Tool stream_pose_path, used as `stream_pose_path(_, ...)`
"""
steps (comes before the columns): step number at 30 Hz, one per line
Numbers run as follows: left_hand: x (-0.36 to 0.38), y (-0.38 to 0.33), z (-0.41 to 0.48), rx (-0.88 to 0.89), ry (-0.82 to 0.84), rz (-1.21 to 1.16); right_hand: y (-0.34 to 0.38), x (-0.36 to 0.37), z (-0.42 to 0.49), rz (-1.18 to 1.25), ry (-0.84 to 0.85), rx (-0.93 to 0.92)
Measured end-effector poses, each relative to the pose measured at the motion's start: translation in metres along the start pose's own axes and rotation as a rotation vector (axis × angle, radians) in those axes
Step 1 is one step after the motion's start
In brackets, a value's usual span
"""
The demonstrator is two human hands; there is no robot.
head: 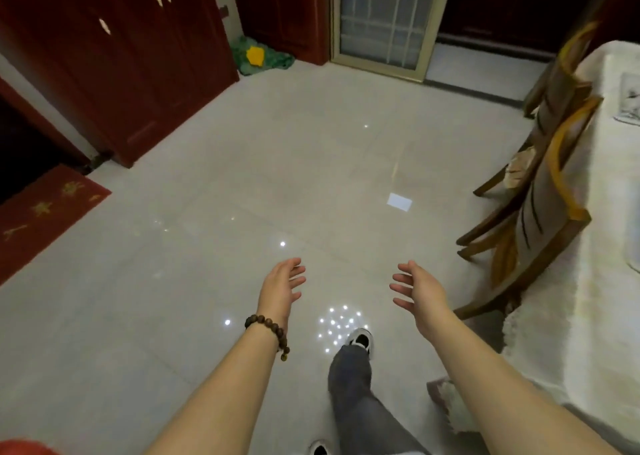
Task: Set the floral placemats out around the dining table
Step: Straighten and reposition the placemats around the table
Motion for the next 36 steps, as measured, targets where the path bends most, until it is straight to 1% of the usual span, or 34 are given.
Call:
stream_pose_path(3,0.037,-0.025,0.045,-0.014,0.059,0.034,0.023,-0.009,0.041,0.056,-0.062,-0.011)
stream_pose_path(9,0.133,-0.096,0.130,-0.021,0.168,0.153,0.094,-0.024,0.119,0.190,-0.118,0.013)
stream_pose_path(14,0.231,-0.165,0.183,0.054,0.278,0.212,0.175,-0.041,0.171,0.254,-0.175,-0.051)
stream_pose_path(18,0.303,-0.205,0.202,0.113,0.384,0.241,0.230,-0.062,0.196,0.301,-0.243,-0.094)
stream_pose_path(21,0.355,-0.232,0.211,0.161,0.477,0.251,0.272,-0.080,0.211,0.336,-0.281,-0.160)
stream_pose_path(27,0.478,-0.289,0.215,0.240,0.686,0.273,0.358,-0.145,0.231,0.448,-0.458,-0.360)
stream_pose_path(29,0.524,-0.303,0.211,0.260,0.779,0.289,0.378,-0.178,0.234,0.485,-0.552,-0.416)
stream_pose_path(32,0.588,-0.316,0.199,0.269,0.948,0.299,0.391,-0.222,0.237,0.567,-0.693,-0.458)
stream_pose_path(36,0.669,-0.323,0.178,0.254,1.193,0.396,0.389,-0.268,0.240,0.698,-0.876,-0.453)
Point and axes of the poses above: each hand's wrist, its own z-axis towards the middle knuckle, its own x-axis out of the palm, y = z × x, the point moved 3 cm from there along z, towards the middle knuckle, and after that the axes turned 5 degrees about z, right-handed, at the moved point
